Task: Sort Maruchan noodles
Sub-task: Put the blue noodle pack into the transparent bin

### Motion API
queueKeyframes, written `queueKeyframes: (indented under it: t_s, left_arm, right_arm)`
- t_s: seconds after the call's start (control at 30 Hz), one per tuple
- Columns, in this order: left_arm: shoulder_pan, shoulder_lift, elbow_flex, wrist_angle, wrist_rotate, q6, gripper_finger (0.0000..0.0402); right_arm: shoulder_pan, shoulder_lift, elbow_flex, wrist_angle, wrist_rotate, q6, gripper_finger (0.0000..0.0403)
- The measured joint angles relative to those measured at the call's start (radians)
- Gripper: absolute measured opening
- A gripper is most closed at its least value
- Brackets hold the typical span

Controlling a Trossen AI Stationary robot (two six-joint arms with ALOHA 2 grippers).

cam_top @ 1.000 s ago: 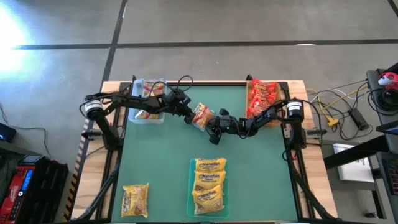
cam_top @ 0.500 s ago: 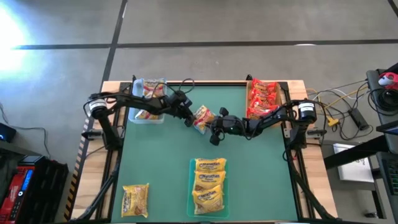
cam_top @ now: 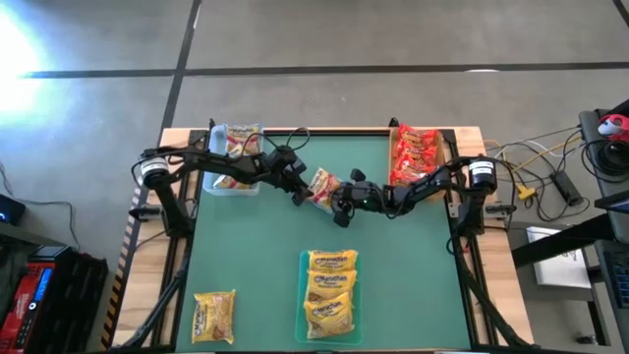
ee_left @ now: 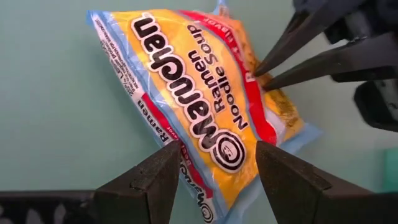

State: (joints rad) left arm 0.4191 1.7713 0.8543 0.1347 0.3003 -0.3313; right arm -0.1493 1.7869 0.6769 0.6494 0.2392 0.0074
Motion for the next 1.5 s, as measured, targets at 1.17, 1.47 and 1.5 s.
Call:
queueKeyframes:
  t_s: [1.17,1.47,1.5]
  left_arm:
    - [0.000,0.071,0.002,0.279,-0.054,-0.197,0.0194]
    - [0.004,0.118,0.051,0.241,-0.052,-0.210,0.0194]
    - [0.008,0.110,0.057,0.212,-0.053,-0.200,0.0194]
  right_arm:
    - [0.000,0.006,-0.132,0.110,0.023,0.017,0.0043]
    - [0.000,0.005,-0.136,0.115,0.023,0.015,0.0043]
    - [0.000,0.004,-0.139,0.116,0.023,0.015,0.0043]
